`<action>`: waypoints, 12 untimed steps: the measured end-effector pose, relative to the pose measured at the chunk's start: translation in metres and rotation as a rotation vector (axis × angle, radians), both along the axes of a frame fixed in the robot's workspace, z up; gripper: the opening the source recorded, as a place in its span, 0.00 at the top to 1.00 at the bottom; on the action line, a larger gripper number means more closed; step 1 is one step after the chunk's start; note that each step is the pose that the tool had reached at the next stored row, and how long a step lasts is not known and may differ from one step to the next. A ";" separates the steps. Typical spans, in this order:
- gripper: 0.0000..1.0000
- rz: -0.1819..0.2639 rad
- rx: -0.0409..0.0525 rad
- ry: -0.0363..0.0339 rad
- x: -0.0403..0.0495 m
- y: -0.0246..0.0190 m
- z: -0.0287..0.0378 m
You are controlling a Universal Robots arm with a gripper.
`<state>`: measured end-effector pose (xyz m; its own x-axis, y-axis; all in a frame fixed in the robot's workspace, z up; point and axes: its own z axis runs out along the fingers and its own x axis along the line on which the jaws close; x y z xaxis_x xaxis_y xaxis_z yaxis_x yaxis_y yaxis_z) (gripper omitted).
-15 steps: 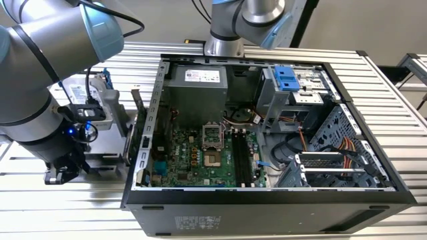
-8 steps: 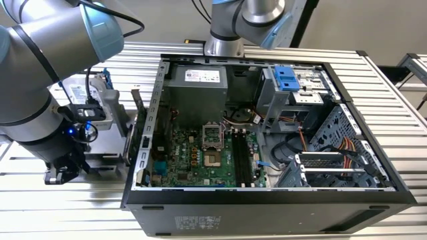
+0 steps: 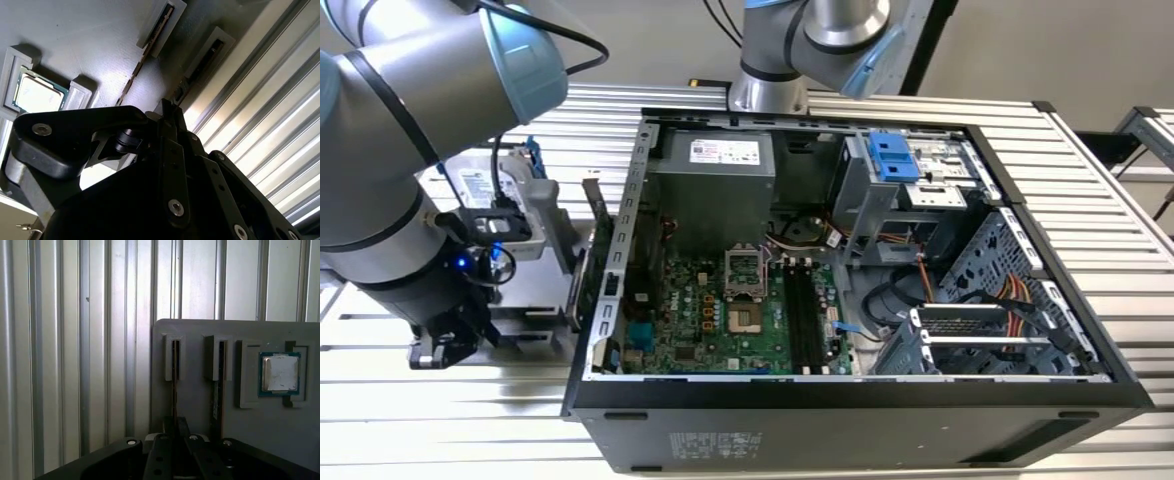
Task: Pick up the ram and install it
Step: 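Pick up the ram and move it above insertion slot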
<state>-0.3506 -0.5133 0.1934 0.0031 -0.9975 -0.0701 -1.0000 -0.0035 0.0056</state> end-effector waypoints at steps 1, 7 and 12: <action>1.00 0.000 0.0000 0.0000 0.0000 0.0000 0.0006; 1.00 0.000 -0.0003 0.0003 -0.0001 0.0000 0.0075; 1.00 0.000 -0.0004 0.0003 0.0000 0.0000 0.0137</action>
<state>-0.3506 -0.5133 0.2071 0.0031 -0.9976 -0.0697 -1.0000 -0.0035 0.0059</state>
